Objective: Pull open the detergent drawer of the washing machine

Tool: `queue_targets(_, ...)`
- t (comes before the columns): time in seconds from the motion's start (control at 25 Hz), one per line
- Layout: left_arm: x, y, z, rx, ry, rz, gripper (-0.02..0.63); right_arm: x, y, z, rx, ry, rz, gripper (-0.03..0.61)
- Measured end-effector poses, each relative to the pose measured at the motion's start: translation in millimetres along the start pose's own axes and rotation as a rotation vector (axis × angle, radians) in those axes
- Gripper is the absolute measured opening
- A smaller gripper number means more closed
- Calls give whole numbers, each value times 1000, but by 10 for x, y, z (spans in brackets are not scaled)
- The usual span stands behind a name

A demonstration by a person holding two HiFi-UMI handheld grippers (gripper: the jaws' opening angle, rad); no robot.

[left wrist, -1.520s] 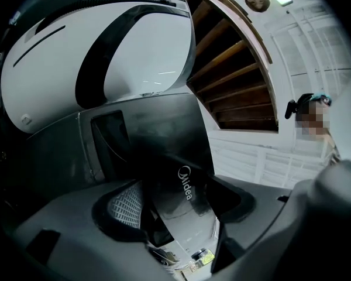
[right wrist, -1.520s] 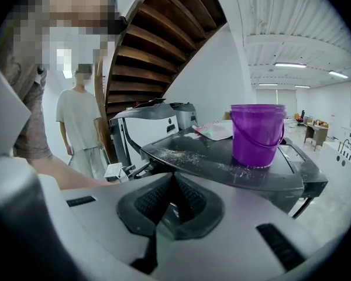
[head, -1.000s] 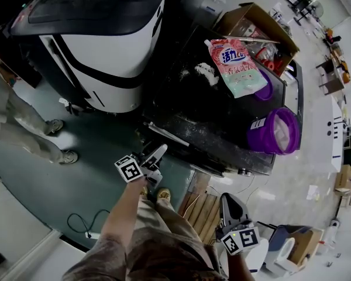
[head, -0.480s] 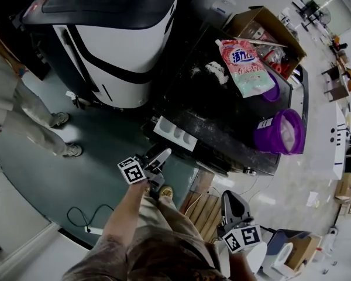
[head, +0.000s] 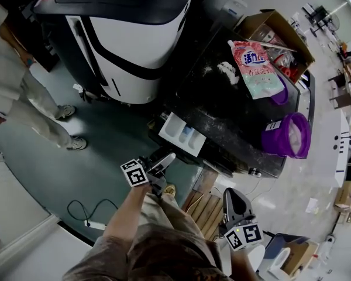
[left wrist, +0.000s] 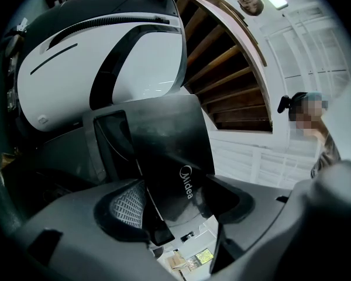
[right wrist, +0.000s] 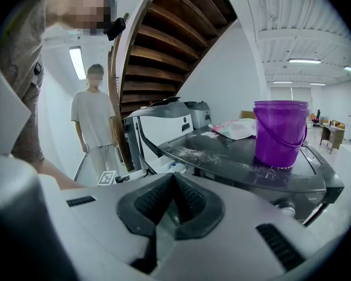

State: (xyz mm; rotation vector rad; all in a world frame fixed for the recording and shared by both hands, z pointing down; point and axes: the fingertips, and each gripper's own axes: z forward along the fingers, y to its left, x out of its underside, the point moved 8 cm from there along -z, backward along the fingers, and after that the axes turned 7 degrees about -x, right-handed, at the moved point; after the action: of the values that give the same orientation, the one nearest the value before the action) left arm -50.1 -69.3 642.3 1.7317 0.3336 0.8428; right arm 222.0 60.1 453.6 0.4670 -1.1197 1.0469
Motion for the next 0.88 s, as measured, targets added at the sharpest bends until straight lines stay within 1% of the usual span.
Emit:
queue_targets(0.2, 29, -50, -114, 11, -6, -30, 327, -12, 35, 59, -23, 7, -11, 5)
queue_targets(0.36, 59, -38, -183, -6, -3, -2, 325, -14, 45, 102, -42, 10, -17, 5)
queue_targets(0.88, 114, -94, -378, -4, -12, -5, 325, -33, 81, 226, -99, 23, -33, 5)
